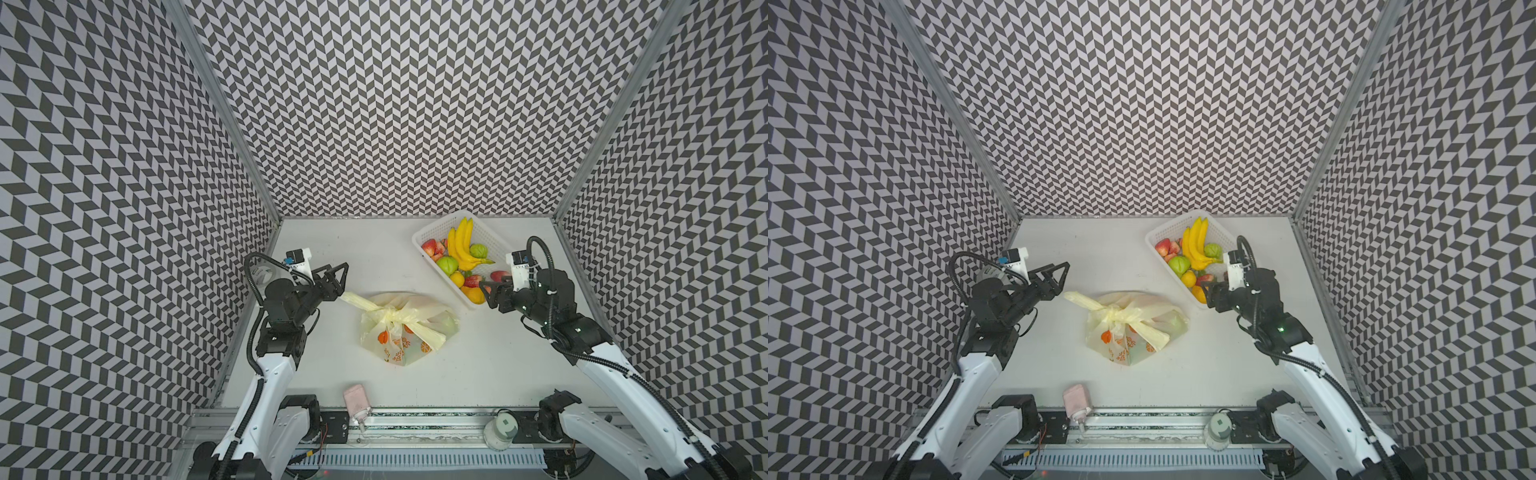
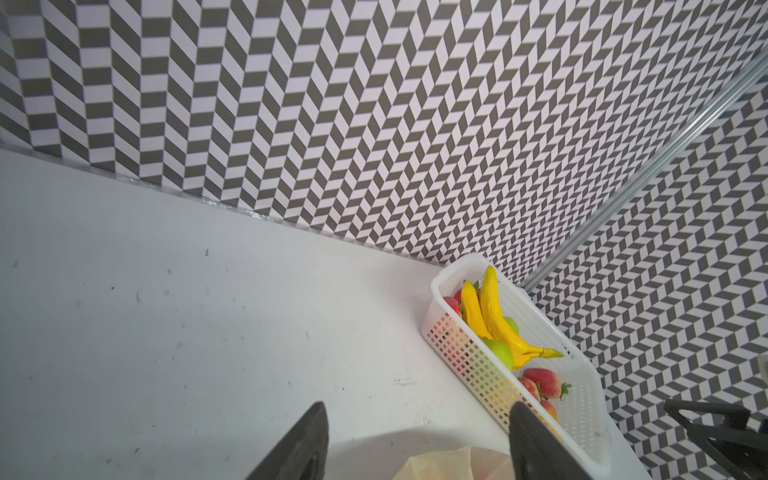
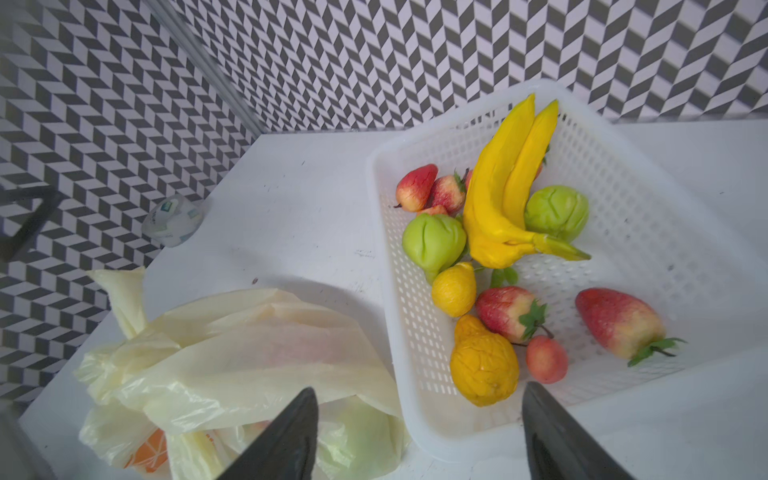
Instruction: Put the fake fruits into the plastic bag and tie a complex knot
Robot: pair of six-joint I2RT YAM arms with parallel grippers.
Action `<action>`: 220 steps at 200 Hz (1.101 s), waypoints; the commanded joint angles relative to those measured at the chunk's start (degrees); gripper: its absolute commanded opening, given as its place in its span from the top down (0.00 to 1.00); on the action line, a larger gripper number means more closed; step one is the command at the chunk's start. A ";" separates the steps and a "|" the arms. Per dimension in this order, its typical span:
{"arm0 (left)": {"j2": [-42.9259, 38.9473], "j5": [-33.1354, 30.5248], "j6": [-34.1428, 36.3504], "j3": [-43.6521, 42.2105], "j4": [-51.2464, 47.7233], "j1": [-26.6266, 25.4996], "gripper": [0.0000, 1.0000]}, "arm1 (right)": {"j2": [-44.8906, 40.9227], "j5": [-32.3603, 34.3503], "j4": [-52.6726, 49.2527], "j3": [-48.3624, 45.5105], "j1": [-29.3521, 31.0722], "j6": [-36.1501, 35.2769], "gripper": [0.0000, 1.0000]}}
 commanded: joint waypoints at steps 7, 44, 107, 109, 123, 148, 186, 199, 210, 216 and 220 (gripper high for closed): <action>-3.76 -5.69 3.36 2.06 -3.78 1.57 0.24 | -2.17 2.23 2.36 2.78 -2.06 -0.13 0.16; -8.97 -12.46 4.39 3.31 -5.97 3.11 0.10 | -5.11 5.41 4.04 3.37 -4.78 1.17 0.00; -16.67 -29.66 4.84 -0.87 -8.53 3.73 0.00 | -17.31 22.73 9.80 -8.00 -7.58 6.48 0.00; -16.83 -29.93 4.83 -1.13 -8.52 3.73 0.00 | -17.82 23.46 10.03 -8.63 -7.63 6.78 0.00; -17.65 -31.46 2.79 -2.83 -7.84 3.73 0.00 | -20.90 27.12 11.76 -12.64 -7.76 7.74 0.00; -18.43 -33.55 1.89 -5.91 -6.40 3.73 0.00 | -24.61 31.41 14.75 -19.46 -7.94 9.08 0.00; -19.12 -35.63 2.42 -9.42 -5.17 3.73 0.00 | -25.41 36.11 24.45 -28.18 -7.94 6.18 0.00; -19.05 -35.28 2.32 -9.61 -5.04 3.73 0.00 | -25.15 37.44 28.38 -32.24 -8.02 4.53 0.00; -18.96 -34.97 2.29 -9.77 -4.91 3.73 0.00 | -24.18 38.82 31.34 -33.95 -8.03 4.21 0.00; -18.90 -34.62 2.33 -9.75 -4.65 3.73 0.00 | -23.40 39.18 32.78 -34.62 -8.03 4.26 0.00; -18.81 -34.37 2.37 -9.81 -4.41 3.73 0.00 | -22.77 39.13 33.95 -35.14 -8.03 3.96 0.00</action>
